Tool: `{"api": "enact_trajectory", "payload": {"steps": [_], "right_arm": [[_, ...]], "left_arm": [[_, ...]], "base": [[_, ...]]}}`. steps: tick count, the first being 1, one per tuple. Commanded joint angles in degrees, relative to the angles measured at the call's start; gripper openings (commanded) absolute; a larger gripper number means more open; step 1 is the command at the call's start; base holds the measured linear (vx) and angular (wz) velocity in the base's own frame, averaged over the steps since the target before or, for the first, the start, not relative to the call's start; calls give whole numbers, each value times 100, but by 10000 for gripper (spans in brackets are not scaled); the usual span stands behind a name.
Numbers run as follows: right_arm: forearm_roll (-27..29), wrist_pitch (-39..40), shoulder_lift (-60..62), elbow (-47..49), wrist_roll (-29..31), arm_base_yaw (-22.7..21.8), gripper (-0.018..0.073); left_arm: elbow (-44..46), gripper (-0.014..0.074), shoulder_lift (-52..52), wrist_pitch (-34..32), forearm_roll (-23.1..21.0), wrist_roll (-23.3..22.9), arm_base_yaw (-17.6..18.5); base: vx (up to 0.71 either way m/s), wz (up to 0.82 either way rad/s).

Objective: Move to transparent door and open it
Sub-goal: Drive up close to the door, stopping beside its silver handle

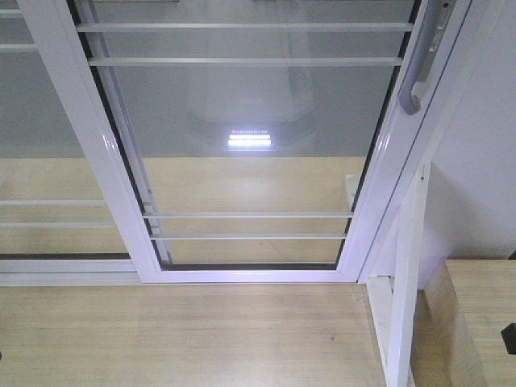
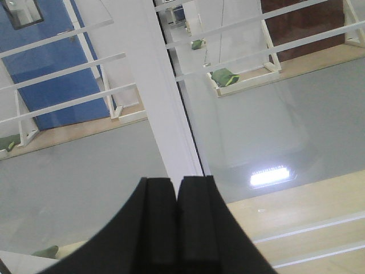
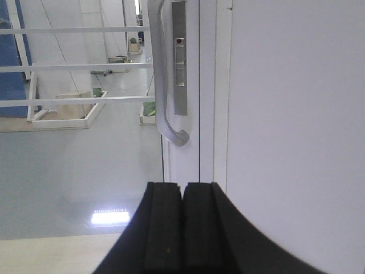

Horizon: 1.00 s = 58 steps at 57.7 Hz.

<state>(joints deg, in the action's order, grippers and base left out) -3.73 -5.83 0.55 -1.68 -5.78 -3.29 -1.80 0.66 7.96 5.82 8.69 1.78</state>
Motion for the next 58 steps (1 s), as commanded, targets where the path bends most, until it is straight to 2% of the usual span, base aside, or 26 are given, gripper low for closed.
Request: {"api": "enact_trajectory", "payload": {"steps": [1,58], "right_arm": [[-41,462,102,-28,42,-19,-9],[-41,462,102,-28,42,-19,-9]], "left_arm": [[-83,-6,3,-426,-14,-3,17],[-83,-6,3,-426,-14,-3,17]], "base": [[10,1],[6,0]]}}
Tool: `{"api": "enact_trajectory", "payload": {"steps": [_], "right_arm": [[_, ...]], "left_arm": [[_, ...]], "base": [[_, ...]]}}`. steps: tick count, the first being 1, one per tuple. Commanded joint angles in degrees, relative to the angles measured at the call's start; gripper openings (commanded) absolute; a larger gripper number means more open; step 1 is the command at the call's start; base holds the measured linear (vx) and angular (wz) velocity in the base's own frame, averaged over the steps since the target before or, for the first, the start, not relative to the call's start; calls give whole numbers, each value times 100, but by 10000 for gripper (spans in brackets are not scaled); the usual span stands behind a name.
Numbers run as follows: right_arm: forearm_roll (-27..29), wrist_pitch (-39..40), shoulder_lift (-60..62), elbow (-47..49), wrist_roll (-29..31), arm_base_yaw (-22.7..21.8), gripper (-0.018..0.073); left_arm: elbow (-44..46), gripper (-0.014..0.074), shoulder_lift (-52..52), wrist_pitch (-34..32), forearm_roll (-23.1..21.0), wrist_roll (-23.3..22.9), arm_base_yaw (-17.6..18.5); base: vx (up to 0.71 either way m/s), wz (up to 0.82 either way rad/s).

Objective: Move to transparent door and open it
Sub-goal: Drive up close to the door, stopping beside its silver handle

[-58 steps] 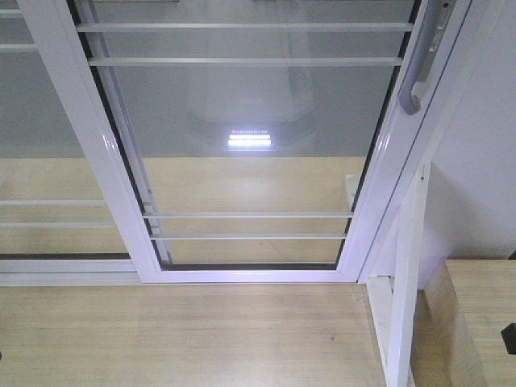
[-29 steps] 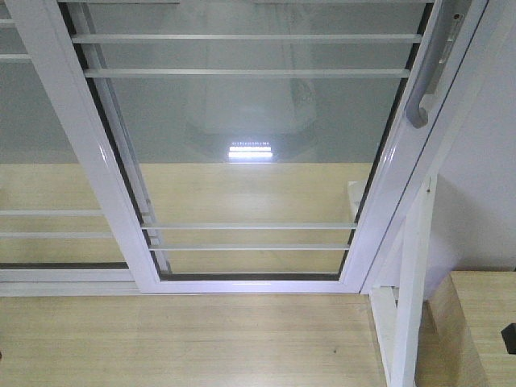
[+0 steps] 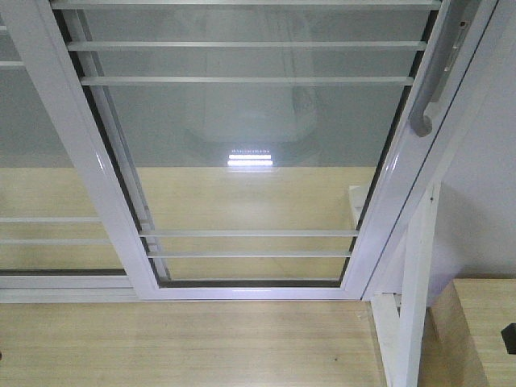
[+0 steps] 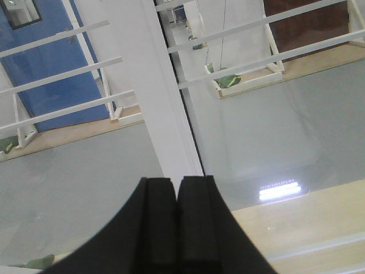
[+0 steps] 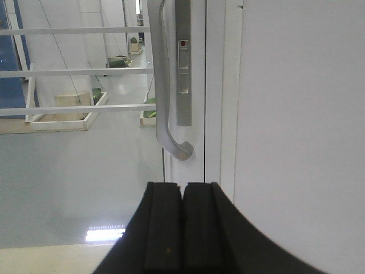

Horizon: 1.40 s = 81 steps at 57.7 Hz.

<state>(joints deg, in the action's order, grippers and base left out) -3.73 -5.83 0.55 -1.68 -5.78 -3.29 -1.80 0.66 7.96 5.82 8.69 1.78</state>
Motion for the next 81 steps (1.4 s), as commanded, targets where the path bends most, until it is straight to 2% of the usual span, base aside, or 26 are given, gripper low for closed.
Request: {"api": "enact_trajectory", "payload": {"steps": [1,81], "right_arm": [[-41,462,102,-28,42,-19,-9],[-41,481,89,-28,42,-24,-9]], "left_arm": [[-83,-6,3,-426,-14,-3,17],[-83,-6,-30,-389,-14,-3,16]], "base": [[5,0],[0,0]]}}
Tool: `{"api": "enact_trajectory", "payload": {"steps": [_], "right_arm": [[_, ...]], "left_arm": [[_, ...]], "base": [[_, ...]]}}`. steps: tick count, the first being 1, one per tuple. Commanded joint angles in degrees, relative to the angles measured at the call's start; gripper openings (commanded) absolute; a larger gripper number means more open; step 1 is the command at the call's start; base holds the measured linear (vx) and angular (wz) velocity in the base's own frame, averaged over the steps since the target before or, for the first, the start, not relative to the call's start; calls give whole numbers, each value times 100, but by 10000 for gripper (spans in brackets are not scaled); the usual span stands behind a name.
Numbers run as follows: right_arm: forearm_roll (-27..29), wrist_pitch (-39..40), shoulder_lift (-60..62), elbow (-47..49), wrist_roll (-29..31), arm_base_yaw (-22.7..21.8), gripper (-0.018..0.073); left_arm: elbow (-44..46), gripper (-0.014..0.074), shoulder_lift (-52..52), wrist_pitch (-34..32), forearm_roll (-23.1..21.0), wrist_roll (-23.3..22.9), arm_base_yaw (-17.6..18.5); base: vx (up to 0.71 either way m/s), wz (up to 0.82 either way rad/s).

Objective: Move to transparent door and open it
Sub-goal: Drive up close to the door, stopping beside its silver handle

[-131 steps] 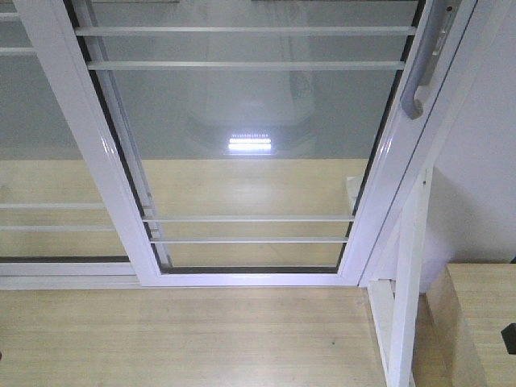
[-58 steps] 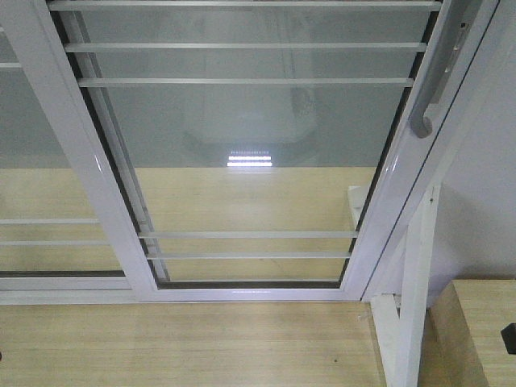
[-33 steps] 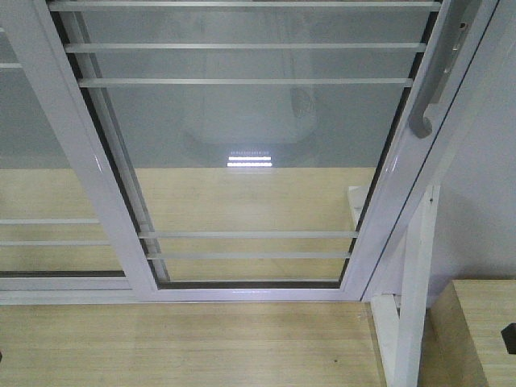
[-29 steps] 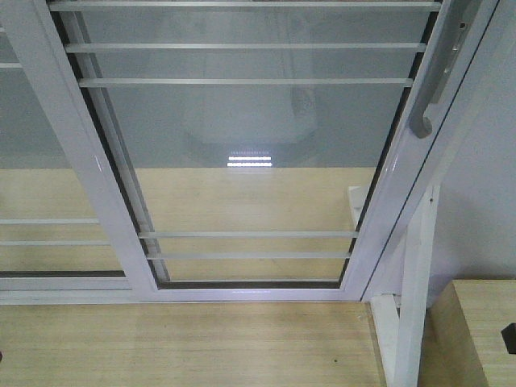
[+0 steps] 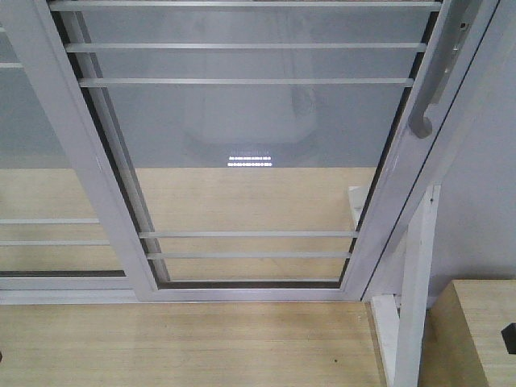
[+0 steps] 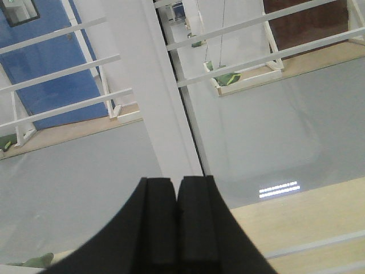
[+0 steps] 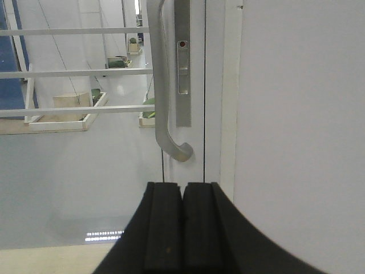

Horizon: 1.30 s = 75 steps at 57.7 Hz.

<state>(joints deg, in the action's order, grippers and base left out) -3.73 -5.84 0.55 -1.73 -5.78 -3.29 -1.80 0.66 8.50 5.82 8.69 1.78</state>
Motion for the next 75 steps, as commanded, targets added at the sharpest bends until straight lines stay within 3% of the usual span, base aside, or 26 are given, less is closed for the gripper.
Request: {"api": "enact_trajectory", "payload": {"steps": [1,34,42,51,58,65,75], "right_arm": [[-41,482,89,-23,42,-24,-9],[-36,656,89,-19,42,-24,-9],[87,824,89,-19,3,-24,-9],[505,1570,89,-19,25,-24,-9],[464,1996,89,47,25,-24,-9],[46,1725,89,529,39,-24,-6],[-511,301,-42,1816,39,-24,-6]], "left_arm": [[-83,-6,-30,-442,-14,-3,16],[-83,-6,-30,-592,-14,-24,16],[-83,-6,-30,-1128,-14,-23,16],[-83,-6,-30,-2096,-14,-72,16],[33,-6,-30,-2607,-14,-658,16],[382,-6,-30,-2529,-14,-1176,16],[1290,-6,-189,-2374,-9,-1111,16]], "base": [[0,0],[0,0],[0,0],[0,0],[0,0],[0,0],[0,0]]}}
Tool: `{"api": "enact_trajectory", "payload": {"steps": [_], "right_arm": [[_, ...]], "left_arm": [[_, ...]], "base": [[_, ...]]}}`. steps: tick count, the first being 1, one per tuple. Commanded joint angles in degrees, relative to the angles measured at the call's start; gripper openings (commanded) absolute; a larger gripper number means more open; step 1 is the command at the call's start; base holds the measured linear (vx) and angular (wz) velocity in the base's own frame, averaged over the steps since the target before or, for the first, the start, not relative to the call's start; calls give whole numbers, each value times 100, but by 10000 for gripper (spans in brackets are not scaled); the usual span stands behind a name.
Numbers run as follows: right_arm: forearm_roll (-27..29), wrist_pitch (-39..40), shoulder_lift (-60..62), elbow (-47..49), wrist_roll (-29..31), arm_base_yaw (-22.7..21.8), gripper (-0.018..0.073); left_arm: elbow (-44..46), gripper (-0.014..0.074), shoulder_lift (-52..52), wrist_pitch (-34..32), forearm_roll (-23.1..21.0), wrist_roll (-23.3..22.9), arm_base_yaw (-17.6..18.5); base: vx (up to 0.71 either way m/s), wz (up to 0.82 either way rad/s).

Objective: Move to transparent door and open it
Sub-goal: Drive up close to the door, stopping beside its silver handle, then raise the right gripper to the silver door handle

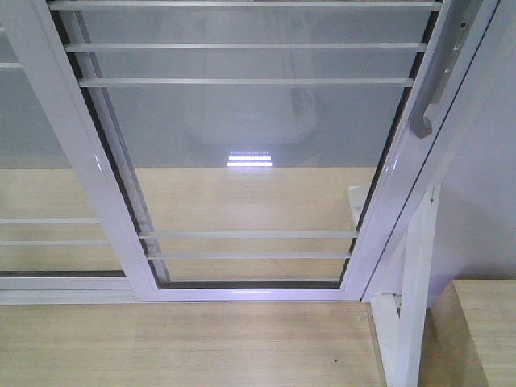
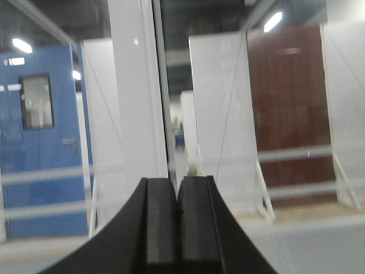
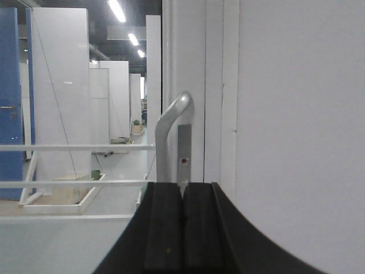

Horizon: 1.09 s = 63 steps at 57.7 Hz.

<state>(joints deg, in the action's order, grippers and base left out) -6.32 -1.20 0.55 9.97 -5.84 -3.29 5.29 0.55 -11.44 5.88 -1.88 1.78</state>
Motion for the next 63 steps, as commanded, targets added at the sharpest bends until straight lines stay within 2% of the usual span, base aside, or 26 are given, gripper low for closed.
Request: {"api": "enact_trajectory", "payload": {"steps": [1,7,17,37,48,57,63], "right_arm": [[-260,-304,-90,789,45,-24,-6],[-305,-563,-401,1325,49,-24,-6],[-460,-266,-1320,1727,49,-24,-6],[-564,120,-3465,1738,52,-24,22],[-511,595,-4245,1738,24,-24,155],[-511,1168,-4494,1738,7,-24,349],[-504,1363,-4614,1738,6,-24,435]], "left_arm": [[660,-6,-230,-319,-15,-55,16],[1237,-6,-609,77,-15,-55,16],[1921,-6,-1545,241,-15,-49,16],[1999,1,-3306,218,-21,-49,16],[1999,68,-3728,224,-16,-40,16],[1999,217,-3988,235,-16,9,16],[1999,322,-4124,173,-16,9,16]], "base": [[0,0],[0,0],[0,0],[0,0],[0,0],[0,0],[0,0]]}}
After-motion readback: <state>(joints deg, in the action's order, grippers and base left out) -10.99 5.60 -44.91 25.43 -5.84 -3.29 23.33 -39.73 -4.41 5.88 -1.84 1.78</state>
